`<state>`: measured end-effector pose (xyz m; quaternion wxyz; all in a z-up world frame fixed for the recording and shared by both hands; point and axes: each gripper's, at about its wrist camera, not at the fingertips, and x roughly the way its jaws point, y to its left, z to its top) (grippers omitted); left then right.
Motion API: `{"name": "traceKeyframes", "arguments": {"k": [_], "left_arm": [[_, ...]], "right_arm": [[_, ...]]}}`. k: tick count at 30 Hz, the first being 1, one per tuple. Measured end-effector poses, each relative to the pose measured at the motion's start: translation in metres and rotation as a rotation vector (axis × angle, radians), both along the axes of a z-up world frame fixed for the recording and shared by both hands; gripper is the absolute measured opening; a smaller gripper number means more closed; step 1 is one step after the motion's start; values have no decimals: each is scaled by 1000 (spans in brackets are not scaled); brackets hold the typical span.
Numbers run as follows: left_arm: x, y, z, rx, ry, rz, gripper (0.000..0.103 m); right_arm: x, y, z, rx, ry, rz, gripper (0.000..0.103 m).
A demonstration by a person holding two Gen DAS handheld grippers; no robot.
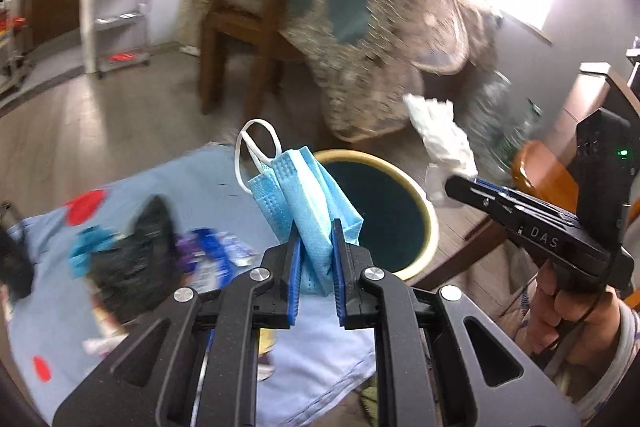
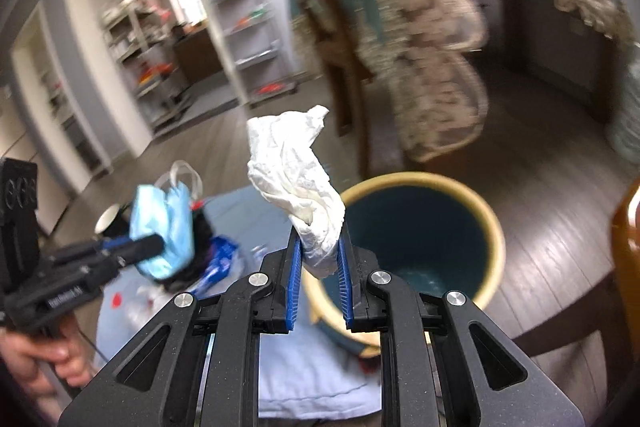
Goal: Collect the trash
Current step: 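Carry mask and tissue over the bin and open both tools to drop them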
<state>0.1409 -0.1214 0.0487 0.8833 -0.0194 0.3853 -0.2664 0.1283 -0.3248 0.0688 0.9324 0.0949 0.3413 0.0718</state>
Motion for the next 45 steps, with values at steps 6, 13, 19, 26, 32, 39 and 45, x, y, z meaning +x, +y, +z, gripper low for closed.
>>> {"name": "traceKeyframes", "arguments": {"k": [6,13,19,26,32,39,45], "left_arm": [[38,-58,-33,-8,100,-119,13],[80,-106,-69,-12,175,-201,13],[102,-103,-105,-21,267,-150,27],[105,-82,-100,-30,271,-80,59],[85,-52,-58,-64,181,-54,60],[62,-16,-27,-56,102,-20,65],[49,28,-22,-38,64,60,71]], "right_arm": [[1,-40,-7,1,-9,-144,18],[4,-56,-13,7,5,-206,18],[6,-60,-19,10,35,-230,18],[11,-57,-29,8,76,-216,18],[21,-49,-41,-4,125,-193,18],[33,-42,-58,-16,187,-191,25],[41,-36,-69,-36,227,-194,57]]}}
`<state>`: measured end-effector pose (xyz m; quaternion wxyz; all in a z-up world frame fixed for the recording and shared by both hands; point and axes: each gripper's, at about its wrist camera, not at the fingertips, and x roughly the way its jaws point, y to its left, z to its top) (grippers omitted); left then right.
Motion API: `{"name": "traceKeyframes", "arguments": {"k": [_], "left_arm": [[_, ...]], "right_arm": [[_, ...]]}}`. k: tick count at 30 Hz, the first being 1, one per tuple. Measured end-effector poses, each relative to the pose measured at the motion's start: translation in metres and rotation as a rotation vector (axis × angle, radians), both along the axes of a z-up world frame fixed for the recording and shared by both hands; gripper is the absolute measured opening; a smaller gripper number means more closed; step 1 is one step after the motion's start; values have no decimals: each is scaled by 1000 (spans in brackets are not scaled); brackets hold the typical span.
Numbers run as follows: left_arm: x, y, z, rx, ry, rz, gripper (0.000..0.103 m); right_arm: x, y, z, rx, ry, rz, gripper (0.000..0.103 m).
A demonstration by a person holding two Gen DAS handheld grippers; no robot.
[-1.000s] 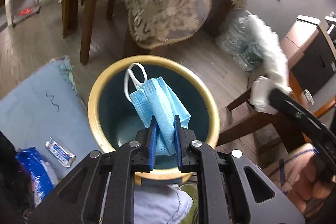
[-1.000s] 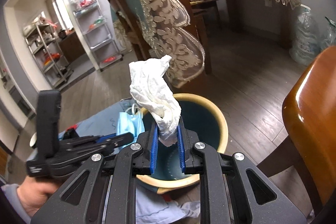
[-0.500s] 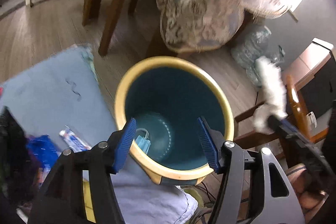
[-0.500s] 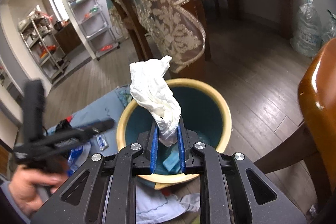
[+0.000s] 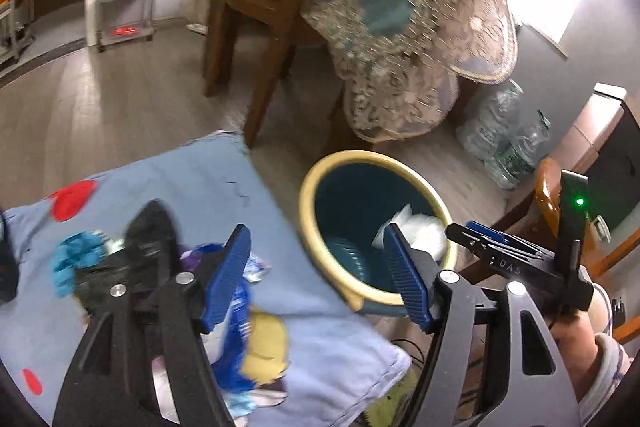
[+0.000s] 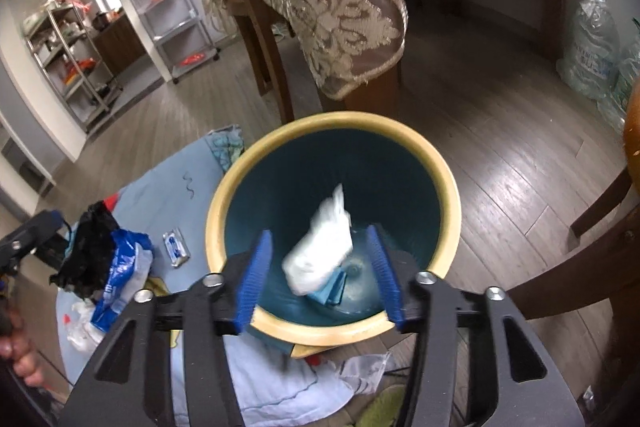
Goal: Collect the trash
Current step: 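Carry mask and tissue over the bin and open both tools to drop them, then grasp the black plastic bag with the left tool and lift it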
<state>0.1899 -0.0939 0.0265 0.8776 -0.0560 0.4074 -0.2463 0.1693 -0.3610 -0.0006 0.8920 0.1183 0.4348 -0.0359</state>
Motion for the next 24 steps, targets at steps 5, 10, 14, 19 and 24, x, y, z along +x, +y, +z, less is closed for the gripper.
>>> {"name": "traceKeyframes", "arguments": {"k": [5,10,14,19,24], "left_arm": [[-13,51,1,-5,-9,102,73],[-30,95,-3,-2,-1,211,78],[-40,115,-8,17,6,255,79],[-50,133,-15,39,17,287,79],[-52,131,-25,92,28,282,78]], "right_arm": [[-2,8,-1,-22,2,14,71],[-3,17,2,-64,-15,26,82],[-6,21,5,-81,-31,23,87],[-10,34,7,-54,-57,77,93],[-9,51,6,-29,-53,164,93]]}}
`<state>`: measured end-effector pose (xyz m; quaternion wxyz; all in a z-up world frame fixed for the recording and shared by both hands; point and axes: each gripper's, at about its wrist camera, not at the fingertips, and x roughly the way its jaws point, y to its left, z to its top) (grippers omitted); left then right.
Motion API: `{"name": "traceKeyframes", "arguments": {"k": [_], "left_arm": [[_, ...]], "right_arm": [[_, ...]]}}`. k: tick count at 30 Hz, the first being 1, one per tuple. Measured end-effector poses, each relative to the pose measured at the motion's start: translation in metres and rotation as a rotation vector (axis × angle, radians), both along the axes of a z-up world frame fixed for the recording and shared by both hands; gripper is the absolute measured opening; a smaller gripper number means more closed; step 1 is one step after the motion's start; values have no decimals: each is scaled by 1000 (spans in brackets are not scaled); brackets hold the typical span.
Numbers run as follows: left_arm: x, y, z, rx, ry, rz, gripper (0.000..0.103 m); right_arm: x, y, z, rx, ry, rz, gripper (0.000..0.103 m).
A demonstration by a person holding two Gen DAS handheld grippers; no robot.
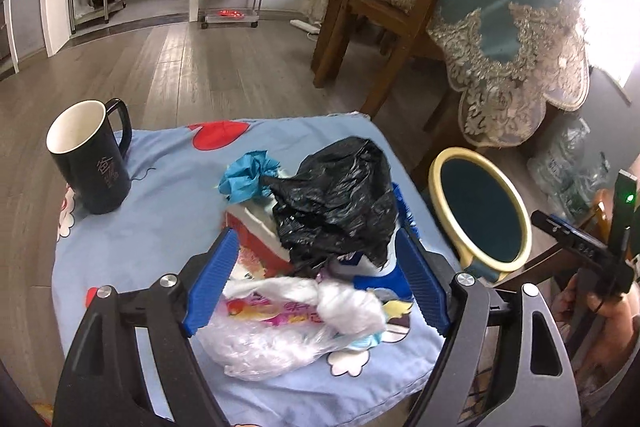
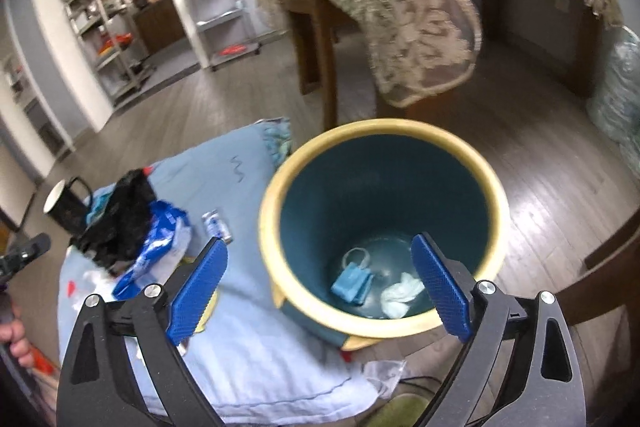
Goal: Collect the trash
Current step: 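Grasp the black plastic bag with the left tool and lift it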
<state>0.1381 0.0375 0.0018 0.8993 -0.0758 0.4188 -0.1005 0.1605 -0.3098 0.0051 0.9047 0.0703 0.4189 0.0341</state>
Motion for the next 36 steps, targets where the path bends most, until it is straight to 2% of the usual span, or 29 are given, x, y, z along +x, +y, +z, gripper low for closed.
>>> {"name": "traceKeyframes", "arguments": {"k": [6,8,11,13,15,16,17,19,20,23,29,32,36], "left_arm": [[4,-29,-1,61,-18,-84,78],[10,-44,-4,103,-20,-116,77],[22,-63,-13,187,-13,-149,70],[32,-69,-21,240,9,-153,62],[39,-69,-29,242,43,-147,46],[41,-67,-31,236,51,-144,37],[42,-66,-31,231,56,-143,21],[40,-64,-25,233,34,-140,15],[39,-62,-21,224,23,-136,11],[35,-52,-5,178,-10,-113,9],[28,-16,30,25,-76,-40,9],[25,6,48,-49,-116,11,9],[20,37,65,-101,-158,98,9]], "right_arm": [[1,13,-9,58,69,52,94],[1,16,-10,75,78,73,94],[0,18,-12,107,101,89,94],[-1,22,-14,109,109,108,93],[-3,27,-14,104,108,132,93],[-3,30,-14,99,106,144,93],[-4,33,-14,93,102,154,93],[-3,36,-15,95,104,162,93],[-3,38,-16,99,105,166,93],[-2,40,-17,109,103,177,93],[-1,51,-16,105,93,211,93],[1,57,-13,111,80,232,93],[8,80,-5,95,62,295,93]]}}
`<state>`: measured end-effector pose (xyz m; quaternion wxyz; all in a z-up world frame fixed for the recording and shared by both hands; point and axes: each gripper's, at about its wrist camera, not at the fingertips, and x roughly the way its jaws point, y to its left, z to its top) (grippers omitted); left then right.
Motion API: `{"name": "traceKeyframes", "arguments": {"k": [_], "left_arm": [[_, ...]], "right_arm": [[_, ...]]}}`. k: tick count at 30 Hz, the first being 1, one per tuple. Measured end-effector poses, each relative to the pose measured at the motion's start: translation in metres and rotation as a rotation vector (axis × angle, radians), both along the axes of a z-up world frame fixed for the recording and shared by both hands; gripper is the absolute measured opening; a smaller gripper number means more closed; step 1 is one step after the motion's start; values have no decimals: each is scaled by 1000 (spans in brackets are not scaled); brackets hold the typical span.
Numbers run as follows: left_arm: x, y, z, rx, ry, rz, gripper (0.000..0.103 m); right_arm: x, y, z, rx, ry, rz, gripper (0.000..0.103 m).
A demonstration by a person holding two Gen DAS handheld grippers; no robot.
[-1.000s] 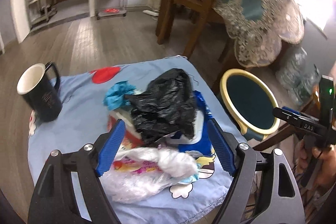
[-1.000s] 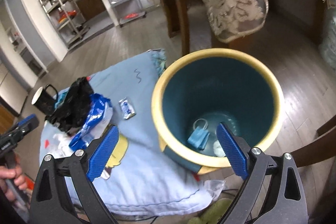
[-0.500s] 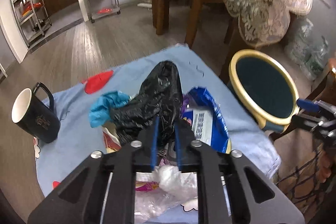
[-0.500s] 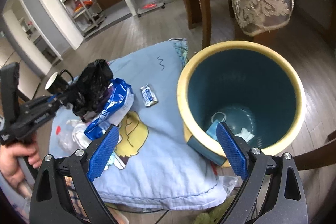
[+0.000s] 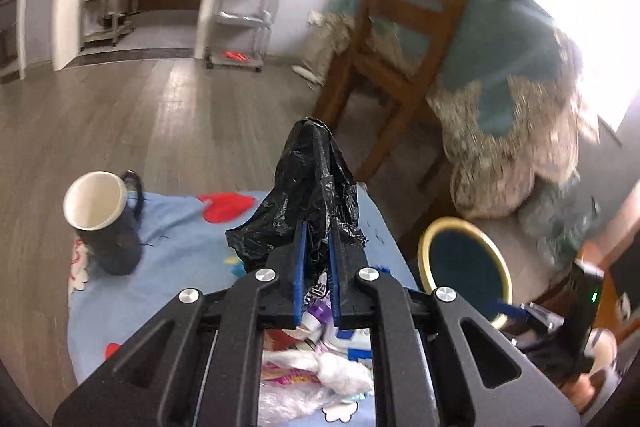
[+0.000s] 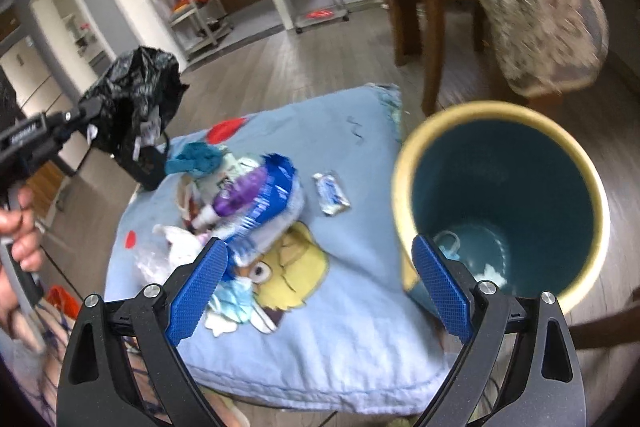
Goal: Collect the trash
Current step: 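Grasp the black plastic bag with the left tool and lift it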
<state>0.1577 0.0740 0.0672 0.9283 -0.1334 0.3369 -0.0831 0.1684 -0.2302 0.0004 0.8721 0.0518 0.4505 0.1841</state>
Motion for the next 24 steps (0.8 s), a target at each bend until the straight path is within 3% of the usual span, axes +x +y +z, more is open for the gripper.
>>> {"name": "traceKeyframes", "arguments": {"k": [11,24], "left_arm": [[-12,56,12,-68,-35,159,9],[-17,94,13,-175,-43,235,9]], "right_arm": [[57,128,11,-84,-20,222,92],[99,249,-26,-292,-16,408,92]]}}
